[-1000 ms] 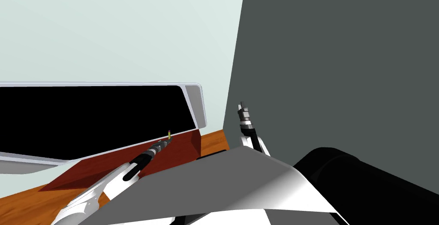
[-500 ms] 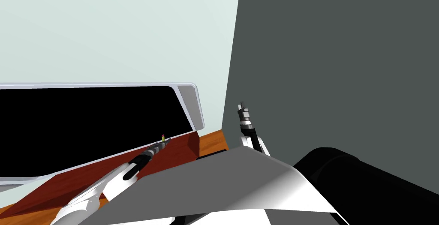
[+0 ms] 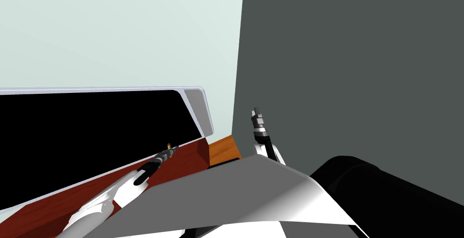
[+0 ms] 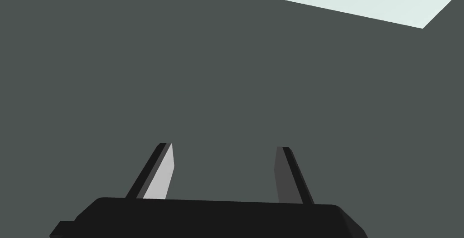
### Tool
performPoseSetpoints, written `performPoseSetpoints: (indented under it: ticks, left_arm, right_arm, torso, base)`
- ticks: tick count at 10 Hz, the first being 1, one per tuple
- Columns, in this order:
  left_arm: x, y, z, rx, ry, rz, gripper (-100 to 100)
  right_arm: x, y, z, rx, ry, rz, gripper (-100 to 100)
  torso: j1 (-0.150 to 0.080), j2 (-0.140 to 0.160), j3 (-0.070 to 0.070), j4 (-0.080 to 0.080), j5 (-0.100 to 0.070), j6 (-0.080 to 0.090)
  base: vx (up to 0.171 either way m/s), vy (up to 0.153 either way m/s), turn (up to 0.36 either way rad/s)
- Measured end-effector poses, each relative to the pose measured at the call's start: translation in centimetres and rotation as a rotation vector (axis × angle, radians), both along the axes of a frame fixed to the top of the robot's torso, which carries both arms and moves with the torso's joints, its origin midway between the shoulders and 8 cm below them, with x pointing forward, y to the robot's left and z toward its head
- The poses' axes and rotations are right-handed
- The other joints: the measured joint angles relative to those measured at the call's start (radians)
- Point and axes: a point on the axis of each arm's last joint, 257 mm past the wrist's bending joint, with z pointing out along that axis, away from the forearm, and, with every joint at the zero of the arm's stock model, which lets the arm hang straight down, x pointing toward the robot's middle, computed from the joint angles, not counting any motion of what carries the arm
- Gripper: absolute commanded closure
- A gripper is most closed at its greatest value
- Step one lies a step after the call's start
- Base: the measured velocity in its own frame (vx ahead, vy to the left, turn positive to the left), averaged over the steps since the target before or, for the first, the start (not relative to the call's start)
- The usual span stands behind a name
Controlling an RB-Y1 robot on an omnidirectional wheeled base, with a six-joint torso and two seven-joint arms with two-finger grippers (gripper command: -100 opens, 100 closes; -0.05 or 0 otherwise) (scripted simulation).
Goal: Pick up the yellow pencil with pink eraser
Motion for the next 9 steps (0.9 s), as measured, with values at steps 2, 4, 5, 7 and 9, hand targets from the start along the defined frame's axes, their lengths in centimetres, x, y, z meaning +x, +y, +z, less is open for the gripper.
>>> performPoseSetpoints:
  ticks: [2, 4, 5, 7, 9]
  left_arm:
    - [0.2, 1.0, -0.2, -0.001, 0.0, 0.037, -100]
    - [0.5, 1.8, -0.6, -0.005, 0.002, 0.076, -100]
    - [0.5, 1.9, -0.6, -0.005, 0.002, 0.077, 100]
    - [0.5, 1.9, -0.6, -0.003, 0.003, 0.077, 100]
    - [0.5, 1.9, -0.6, -0.003, 0.002, 0.077, 100]
  right_arm:
    - [0.0, 0.0, 0.0, 0.0, 0.0, 0.0, 0]
    - [0.0, 0.0, 0.0, 0.0, 0.0, 0.0, 0]
    - [0.0, 0.0, 0.0, 0.0, 0.0, 0.0, 0]
    - [0.0, 0.0, 0.0, 0.0, 0.0, 0.0, 0]
    - [0.0, 0.0, 0.0, 0.0, 0.0, 0.0, 0]
  torso:
    - [0.001, 0.0, 0.0, 0.0, 0.0, 0.0]
    - [0.001, 0.0, 0.0, 0.0, 0.0, 0.0]
    - [0.0, -0.002, -0.001, 0.0, 0.0, -0.001]
    - [-0.001, -0.005, -0.003, -0.001, 0.0, -0.001]
    - [-0.001, -0.006, -0.003, -0.001, 0.0, -0.001]
  base:
    - [-0.084, 0.031, -0.191]
    - [-0.07, 0.019, -0.096]
    - [-0.008, 0.002, 0.006]
    - [0.0, 0.0, 0.0]
    - [0.0, 0.0, 0.0]
